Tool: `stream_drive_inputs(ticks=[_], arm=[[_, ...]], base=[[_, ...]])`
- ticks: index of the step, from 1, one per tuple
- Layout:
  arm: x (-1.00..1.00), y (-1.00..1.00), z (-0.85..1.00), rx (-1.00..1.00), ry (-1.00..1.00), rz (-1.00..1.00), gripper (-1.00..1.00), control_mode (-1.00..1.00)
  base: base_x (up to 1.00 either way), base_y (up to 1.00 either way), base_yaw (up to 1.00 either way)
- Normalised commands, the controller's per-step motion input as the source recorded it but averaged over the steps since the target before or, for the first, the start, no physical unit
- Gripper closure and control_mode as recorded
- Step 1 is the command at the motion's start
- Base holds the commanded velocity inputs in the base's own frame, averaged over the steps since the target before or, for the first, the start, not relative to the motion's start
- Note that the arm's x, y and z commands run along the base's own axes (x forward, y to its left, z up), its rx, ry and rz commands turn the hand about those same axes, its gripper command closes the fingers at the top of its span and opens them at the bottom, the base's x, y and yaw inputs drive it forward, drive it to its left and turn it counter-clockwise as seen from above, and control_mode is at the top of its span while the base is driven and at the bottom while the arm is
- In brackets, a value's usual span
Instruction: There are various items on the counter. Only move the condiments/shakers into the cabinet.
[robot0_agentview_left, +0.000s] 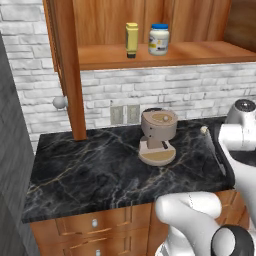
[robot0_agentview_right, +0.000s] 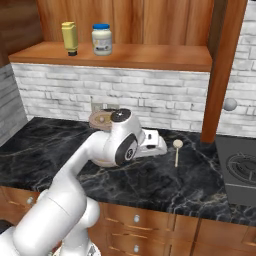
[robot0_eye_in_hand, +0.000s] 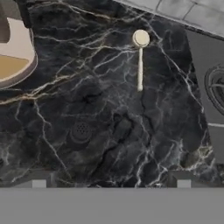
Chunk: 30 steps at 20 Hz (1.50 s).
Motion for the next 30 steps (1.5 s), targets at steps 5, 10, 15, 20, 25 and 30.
stream_drive_inputs(ticks=[5,10,15,20,25,30], arm=[[0.08,-0.20,-0.71,0.20,0.07,0.57,-1.00,-1.00],[0.14,-0.22,-0.11,0.23,0.01,0.56,-1.00,-1.00],[0.00,-0.65,-0.06,0.11,0.10,0.47,-1.00,-1.00],[-0.02,-0.19,-0.18,0.04,0.02,0.11,-1.00,-1.00],[-0.20,0.15,-0.65,0.15,-0.17,0.00,-1.00,-1.00],[-0.03,0.15,-0.22,0.25,-0.12,0.00,-1.00,-1.00]], base=[[0.00,0.00,0.00],[0.00,0.00,0.00],[0.00,0.00,0.00],[0.00,0.00,0.00],[0.00,0.00,0.00],[0.00,0.00,0.00]])
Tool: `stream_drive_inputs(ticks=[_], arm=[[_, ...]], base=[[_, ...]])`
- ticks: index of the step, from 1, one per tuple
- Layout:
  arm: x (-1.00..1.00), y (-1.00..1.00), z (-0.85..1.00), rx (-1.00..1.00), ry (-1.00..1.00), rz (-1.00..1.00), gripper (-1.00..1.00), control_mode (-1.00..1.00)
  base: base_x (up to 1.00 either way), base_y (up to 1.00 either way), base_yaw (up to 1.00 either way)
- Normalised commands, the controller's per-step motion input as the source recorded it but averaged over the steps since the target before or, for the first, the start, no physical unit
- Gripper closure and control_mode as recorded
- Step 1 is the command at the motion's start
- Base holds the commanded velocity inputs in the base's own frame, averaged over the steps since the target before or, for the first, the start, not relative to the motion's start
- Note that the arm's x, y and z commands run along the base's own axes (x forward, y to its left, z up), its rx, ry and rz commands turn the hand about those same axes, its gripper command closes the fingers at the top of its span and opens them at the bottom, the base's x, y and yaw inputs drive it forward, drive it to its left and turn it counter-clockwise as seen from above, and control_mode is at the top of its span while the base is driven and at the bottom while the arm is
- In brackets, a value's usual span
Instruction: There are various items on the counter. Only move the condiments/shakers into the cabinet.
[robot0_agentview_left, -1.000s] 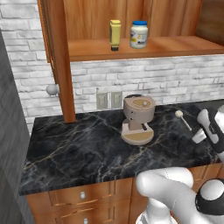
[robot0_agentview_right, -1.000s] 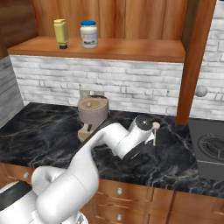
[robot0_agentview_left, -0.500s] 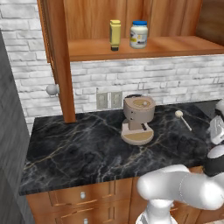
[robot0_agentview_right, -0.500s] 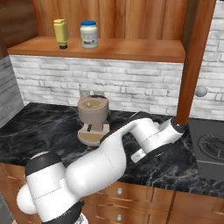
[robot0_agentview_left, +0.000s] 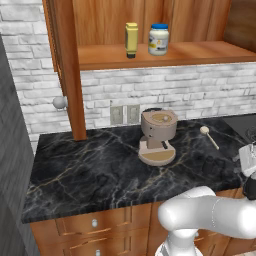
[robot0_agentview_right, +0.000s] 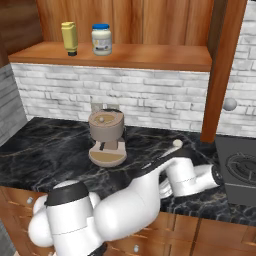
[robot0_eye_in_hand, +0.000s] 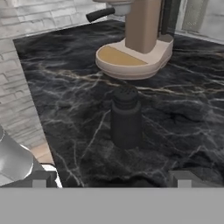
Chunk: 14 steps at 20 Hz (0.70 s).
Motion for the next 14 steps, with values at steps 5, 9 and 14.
stream_drive_inputs(ticks=[5,9,14], arm=[[0.03,0.53,0.00,0.02,-0.02,0.03,-1.00,-1.00],[0.01,0.59,-0.07,0.00,0.00,0.02,-1.00,-1.00],[0.00,0.18,-0.07,0.00,0.00,0.00,-1.00,-1.00]], base=[[0.00,0.00,0.00],[0.00,0.00,0.00],[0.00,0.00,0.00]])
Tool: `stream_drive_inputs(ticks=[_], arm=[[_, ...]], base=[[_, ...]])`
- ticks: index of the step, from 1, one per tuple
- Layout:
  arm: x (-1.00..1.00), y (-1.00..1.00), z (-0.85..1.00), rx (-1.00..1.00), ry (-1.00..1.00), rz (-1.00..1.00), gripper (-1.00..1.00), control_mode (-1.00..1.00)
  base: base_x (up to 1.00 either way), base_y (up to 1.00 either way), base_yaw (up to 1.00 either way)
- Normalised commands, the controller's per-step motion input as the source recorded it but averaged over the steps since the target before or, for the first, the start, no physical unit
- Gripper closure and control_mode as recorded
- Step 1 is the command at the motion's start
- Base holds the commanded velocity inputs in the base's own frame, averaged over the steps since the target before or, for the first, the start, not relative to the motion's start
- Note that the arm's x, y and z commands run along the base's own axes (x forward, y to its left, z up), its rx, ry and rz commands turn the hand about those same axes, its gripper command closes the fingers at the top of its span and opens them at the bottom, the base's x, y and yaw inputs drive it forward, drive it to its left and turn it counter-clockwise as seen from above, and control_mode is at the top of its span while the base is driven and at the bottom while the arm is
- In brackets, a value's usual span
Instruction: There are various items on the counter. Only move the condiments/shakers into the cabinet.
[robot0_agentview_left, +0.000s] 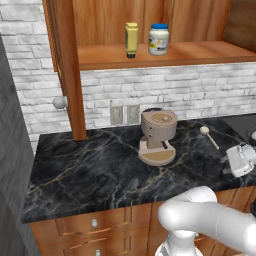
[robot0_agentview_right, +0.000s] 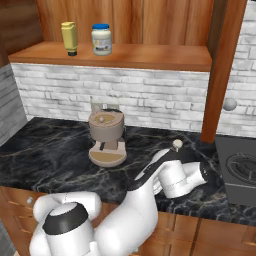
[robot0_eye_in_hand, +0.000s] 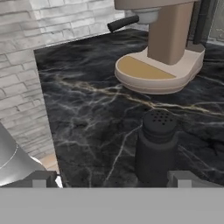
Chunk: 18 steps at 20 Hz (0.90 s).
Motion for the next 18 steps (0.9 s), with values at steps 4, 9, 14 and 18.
stream_drive_inputs(ticks=[4,9,14,18], arm=[[0.08,0.16,-0.01,0.00,0.00,0.00,-1.00,-1.00],[0.23,0.02,-0.04,0.00,0.00,0.00,-1.00,-1.00],[0.19,0.00,-0.04,0.00,0.00,0.00,-1.00,-1.00],[0.29,0.00,-0.10,0.00,0.00,0.00,-1.00,-1.00]], base=[[0.00,0.00,0.00],[0.00,0.00,0.00],[0.00,0.00,0.00],[0.00,0.00,0.00]])
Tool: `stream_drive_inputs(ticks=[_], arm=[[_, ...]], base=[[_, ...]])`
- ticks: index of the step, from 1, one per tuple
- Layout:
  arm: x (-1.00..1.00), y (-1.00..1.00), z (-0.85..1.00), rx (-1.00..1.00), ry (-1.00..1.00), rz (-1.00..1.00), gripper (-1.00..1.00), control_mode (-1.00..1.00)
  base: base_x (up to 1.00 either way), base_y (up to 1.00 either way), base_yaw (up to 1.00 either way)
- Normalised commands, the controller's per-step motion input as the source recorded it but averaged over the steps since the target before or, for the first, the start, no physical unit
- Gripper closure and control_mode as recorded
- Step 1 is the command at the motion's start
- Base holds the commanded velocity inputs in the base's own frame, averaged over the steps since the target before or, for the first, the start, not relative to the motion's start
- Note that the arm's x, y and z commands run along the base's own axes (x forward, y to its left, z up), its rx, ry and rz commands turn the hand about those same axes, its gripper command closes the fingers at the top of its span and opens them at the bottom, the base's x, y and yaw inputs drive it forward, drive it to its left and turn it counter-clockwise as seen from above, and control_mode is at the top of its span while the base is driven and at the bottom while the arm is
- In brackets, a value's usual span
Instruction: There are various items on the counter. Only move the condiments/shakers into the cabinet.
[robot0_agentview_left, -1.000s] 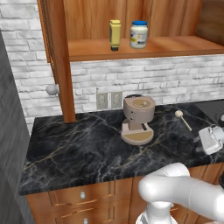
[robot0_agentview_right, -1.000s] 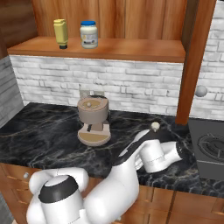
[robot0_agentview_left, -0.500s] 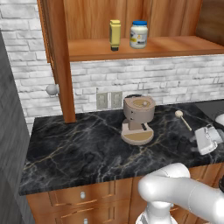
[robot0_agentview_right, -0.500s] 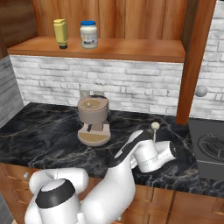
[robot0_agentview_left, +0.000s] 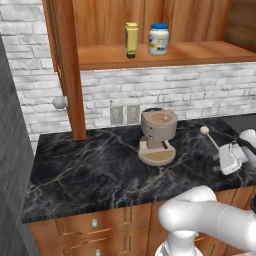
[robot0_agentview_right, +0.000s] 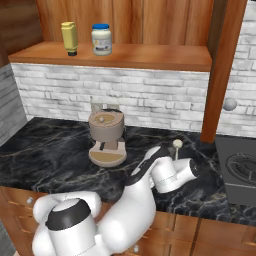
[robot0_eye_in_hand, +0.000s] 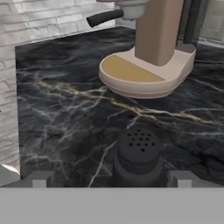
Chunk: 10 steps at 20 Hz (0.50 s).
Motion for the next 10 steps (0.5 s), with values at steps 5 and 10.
stream_drive_inputs(ticks=[5,10], arm=[[0.28,0.00,-0.14,0.00,0.00,0.00,-1.00,-1.00],[0.19,-0.01,-0.18,0.00,0.00,0.00,-1.00,-1.00]], base=[[0.00,0.00,0.00],[0.00,0.00,0.00]])
